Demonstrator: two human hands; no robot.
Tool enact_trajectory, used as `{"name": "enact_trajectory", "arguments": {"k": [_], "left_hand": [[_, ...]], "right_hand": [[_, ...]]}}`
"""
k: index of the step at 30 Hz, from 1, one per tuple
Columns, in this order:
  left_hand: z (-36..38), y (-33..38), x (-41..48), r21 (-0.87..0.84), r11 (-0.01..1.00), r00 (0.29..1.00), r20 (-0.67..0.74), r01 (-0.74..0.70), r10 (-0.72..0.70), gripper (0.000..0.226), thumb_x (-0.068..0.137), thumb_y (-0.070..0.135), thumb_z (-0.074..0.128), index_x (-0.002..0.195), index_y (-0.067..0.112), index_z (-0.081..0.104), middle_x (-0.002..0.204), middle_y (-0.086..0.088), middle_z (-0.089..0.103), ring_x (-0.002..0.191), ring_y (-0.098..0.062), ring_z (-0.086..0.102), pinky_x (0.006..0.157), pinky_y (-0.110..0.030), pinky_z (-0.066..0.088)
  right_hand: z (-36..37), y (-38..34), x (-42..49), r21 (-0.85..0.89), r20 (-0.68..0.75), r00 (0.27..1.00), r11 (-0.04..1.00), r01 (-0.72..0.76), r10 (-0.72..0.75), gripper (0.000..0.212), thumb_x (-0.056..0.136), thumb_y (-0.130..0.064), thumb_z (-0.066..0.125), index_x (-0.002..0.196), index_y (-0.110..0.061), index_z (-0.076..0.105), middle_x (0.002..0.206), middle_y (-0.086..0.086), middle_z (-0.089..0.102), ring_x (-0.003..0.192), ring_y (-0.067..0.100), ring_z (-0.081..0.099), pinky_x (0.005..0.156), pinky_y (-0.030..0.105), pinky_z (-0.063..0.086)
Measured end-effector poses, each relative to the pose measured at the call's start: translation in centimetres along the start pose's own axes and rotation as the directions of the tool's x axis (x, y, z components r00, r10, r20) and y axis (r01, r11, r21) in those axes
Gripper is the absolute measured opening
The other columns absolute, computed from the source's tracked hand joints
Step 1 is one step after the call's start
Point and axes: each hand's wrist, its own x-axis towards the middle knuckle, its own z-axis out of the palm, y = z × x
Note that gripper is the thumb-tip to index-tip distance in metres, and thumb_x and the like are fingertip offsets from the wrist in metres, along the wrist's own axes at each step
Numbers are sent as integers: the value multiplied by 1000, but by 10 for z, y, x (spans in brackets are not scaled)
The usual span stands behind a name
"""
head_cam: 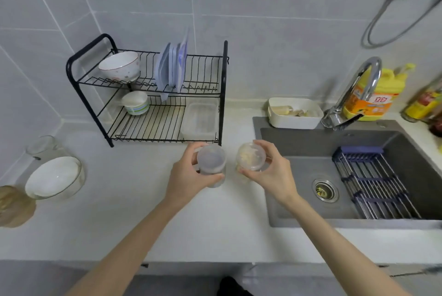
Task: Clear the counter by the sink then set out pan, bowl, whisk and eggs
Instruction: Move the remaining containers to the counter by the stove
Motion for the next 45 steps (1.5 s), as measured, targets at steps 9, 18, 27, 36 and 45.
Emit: {"name": "enact_trajectory", "arguments": {"k": [9, 18, 27, 36, 45], "left_hand": [[5, 13, -52, -17, 991, 959, 249, -135, 135, 72, 50, 31, 91, 106, 46, 49, 101, 18, 67, 97, 2, 62, 83, -25, 52], [81, 64, -115, -107, 952, 819, 488, -286, 301, 69, 53, 32, 89, 105, 46, 47, 106, 28, 61, 101, 5, 58, 80, -19, 48], [221, 143, -225, -252, 877, 558, 692, -409, 458, 74, 50, 37, 90, 110, 43, 47, 109, 23, 62, 103, 5, 57, 79, -17, 46], [367, 215, -401, -384, 817, 309, 788, -430, 532, 75, 50, 40, 89, 112, 42, 46, 110, 21, 60, 106, -2, 58, 89, -31, 52], [463, 271, -543, -487, 772, 55, 831, -409, 554, 73, 49, 38, 89, 108, 43, 46, 105, 25, 60, 102, 5, 56, 85, -28, 52]], "right_hand": [[-23, -22, -102, -45, -228, 973, 997, -57, 45, 71, 58, -34, 87, 120, -37, 53, 110, -29, 60, 100, -4, 57, 87, 13, 43], [-100, -12, -213, -76, -476, 872, 983, -165, 110, 69, 61, -32, 86, 120, -39, 52, 111, -26, 60, 101, 1, 57, 88, 20, 47], [-222, 17, -365, -76, -713, 681, 946, -314, 169, 70, 61, -28, 87, 122, -34, 52, 116, -20, 59, 105, 2, 55, 91, 17, 43], [-345, 49, -546, -26, -853, 471, 883, -468, 224, 69, 60, -29, 87, 120, -36, 53, 110, -28, 57, 100, 0, 56, 83, 3, 39], [-421, 66, -690, 102, -935, 213, 788, -607, 284, 74, 58, -30, 88, 123, -36, 53, 111, -24, 59, 98, -5, 53, 77, -5, 33]]}}
